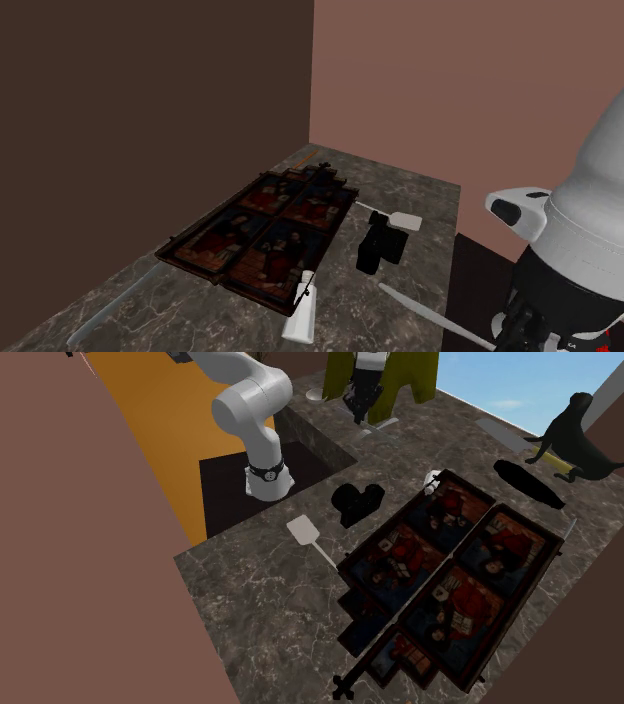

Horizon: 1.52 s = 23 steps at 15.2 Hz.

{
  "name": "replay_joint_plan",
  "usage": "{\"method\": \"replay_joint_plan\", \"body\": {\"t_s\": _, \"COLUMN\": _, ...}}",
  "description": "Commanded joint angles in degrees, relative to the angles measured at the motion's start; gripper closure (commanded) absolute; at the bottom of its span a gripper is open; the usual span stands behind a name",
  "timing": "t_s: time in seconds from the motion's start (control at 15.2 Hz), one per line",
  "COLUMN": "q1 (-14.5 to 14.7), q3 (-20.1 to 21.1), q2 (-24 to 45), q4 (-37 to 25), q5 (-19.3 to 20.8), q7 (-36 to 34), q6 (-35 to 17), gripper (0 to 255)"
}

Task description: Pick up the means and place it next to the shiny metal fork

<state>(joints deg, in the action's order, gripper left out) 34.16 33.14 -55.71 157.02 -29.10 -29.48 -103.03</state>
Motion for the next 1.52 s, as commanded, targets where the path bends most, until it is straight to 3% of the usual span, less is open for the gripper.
{"method": "replay_joint_plan", "body": {"t_s": 0.0, "q1": 0.2, "q3": 0.9, "q2": 0.4, "q4": 1.3, "q5": -0.8, "q7": 0.1, "q6": -1.7, "gripper": 255}}
{"method": "replay_joint_plan", "body": {"t_s": 0.86, "q1": 1.3, "q3": 7.0, "q2": 5.3, "q4": 8.3, "q5": -6.5, "q7": 1.1, "q6": -13.5, "gripper": 255}}
{"method": "replay_joint_plan", "body": {"t_s": 1.39, "q1": 1.3, "q3": 7.2, "q2": 5.6, "q4": 8.5, "q5": -6.7, "q7": 1.1, "q6": -13.9, "gripper": 255}}
{"method": "replay_joint_plan", "body": {"t_s": 1.45, "q1": 1.3, "q3": 7.2, "q2": 5.6, "q4": 8.5, "q5": -6.7, "q7": 1.1, "q6": -13.9, "gripper": 0}}
